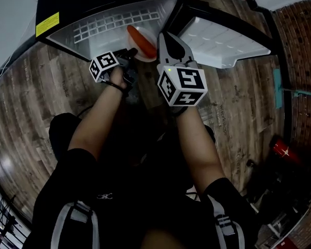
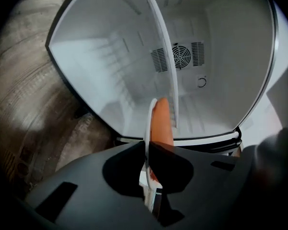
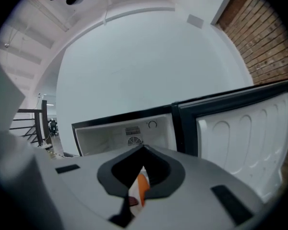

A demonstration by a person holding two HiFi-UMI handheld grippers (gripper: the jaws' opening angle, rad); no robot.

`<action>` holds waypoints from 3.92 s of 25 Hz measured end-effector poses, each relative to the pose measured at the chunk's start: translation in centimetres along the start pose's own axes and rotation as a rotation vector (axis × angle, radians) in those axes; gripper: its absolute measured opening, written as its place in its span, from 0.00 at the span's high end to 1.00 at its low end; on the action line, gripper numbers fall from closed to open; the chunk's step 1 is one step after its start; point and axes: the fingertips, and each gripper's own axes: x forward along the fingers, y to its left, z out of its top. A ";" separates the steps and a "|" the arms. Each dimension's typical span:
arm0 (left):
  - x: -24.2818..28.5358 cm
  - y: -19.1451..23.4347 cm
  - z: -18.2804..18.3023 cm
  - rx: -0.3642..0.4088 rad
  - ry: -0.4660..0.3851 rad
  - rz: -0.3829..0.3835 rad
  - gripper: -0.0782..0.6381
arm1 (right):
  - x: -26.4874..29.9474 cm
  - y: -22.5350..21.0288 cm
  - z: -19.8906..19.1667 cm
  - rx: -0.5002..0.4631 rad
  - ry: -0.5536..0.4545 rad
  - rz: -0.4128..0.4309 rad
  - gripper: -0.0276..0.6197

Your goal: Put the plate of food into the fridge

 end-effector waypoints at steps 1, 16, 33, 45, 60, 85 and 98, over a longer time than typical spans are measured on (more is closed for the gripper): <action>0.8 0.4 0.4 0.008 0.003 -0.001 0.87 | 0.1 -0.1 0.0 -0.012 0.012 0.007 0.94; 8.7 5.8 8.7 -0.077 -0.111 -0.051 0.86 | 1.0 -0.5 -1.4 -0.155 0.044 0.043 0.94; 12.6 6.9 11.0 0.057 -0.134 0.042 0.82 | 1.1 -0.7 -2.3 -0.305 0.044 0.042 0.94; 11.5 7.2 13.0 0.429 -0.201 0.202 0.66 | 2.5 0.2 -2.7 -0.364 0.043 0.018 0.94; 6.3 4.3 10.3 0.739 -0.135 0.209 0.90 | 4.1 0.0 -4.3 -0.290 0.085 -0.001 0.94; -9.7 -19.7 2.2 1.367 -0.215 -0.024 0.90 | 2.6 4.9 0.8 -0.069 -0.029 0.001 0.94; -21.5 -38.7 5.6 1.314 -0.133 -0.009 0.90 | -2.7 9.6 16.4 -0.095 0.080 -0.064 0.94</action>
